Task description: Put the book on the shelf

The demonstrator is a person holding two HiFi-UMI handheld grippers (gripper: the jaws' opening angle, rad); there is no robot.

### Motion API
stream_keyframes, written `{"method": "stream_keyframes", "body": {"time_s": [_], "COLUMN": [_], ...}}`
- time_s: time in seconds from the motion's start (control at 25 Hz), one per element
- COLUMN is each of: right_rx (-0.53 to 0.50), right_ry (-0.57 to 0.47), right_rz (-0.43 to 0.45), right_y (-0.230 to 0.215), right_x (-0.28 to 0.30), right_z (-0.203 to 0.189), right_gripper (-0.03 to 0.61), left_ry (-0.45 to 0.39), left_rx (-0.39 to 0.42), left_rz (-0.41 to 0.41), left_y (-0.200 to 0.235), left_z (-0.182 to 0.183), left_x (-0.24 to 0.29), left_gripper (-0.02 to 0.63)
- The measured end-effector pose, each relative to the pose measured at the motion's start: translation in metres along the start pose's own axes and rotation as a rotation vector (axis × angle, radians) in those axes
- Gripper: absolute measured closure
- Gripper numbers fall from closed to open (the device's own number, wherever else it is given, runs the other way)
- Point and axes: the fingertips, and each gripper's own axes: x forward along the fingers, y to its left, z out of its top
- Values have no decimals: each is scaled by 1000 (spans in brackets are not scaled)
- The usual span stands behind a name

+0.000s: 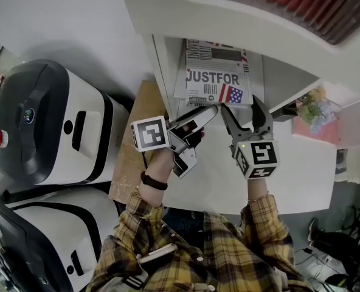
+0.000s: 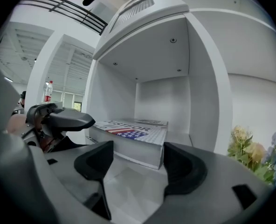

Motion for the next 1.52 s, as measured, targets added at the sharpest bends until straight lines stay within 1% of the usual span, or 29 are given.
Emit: {"method": "stream_keyframes", "body": {"time_s": [0.16, 0.36, 0.44, 0.52, 0.6, 0.72, 1.2, 1.28, 1.4, 1.52], "right_rx": [0, 20, 29, 36, 39, 48, 42, 43, 42, 37], "right_ry": [-2, -40, -46, -50, -51, -52, -51, -52, -57, -69], "right_rz": [8, 12, 16, 24, 32, 40, 38, 42, 53, 66], "right_y": [2, -2, -3, -4, -5, -6, -7, -7, -4, 1], "right_x": [-5, -21, -28, -33, -37, -42, -70, -71, -74, -80], "right_z": [4, 7, 8, 11, 14, 15, 7, 7, 9, 14], "right_gripper": [253, 253, 253, 253, 253, 253, 253, 253, 253, 253], "left_ry": [-23, -74, -108, -136, -162, -198, -256, -267, -286, -284], "left_rx": [63, 153, 155, 174, 196, 204, 242, 258, 251, 299], "left_rz": [-34, -72, -70, -73, -77, -69, -26, -28, -35, -24], "left_y": [-10, 9, -5, -19, -21, -16, -10, -10, -14, -21], "left_z": [1, -3, -4, -6, -8, -6, 7, 6, 2, -8], "left_x": [-1, -8, -8, -7, -7, -7, -7, -8, -10, -16], "left_gripper": [353, 353, 353, 353, 353, 354, 354, 354, 353, 353]}}
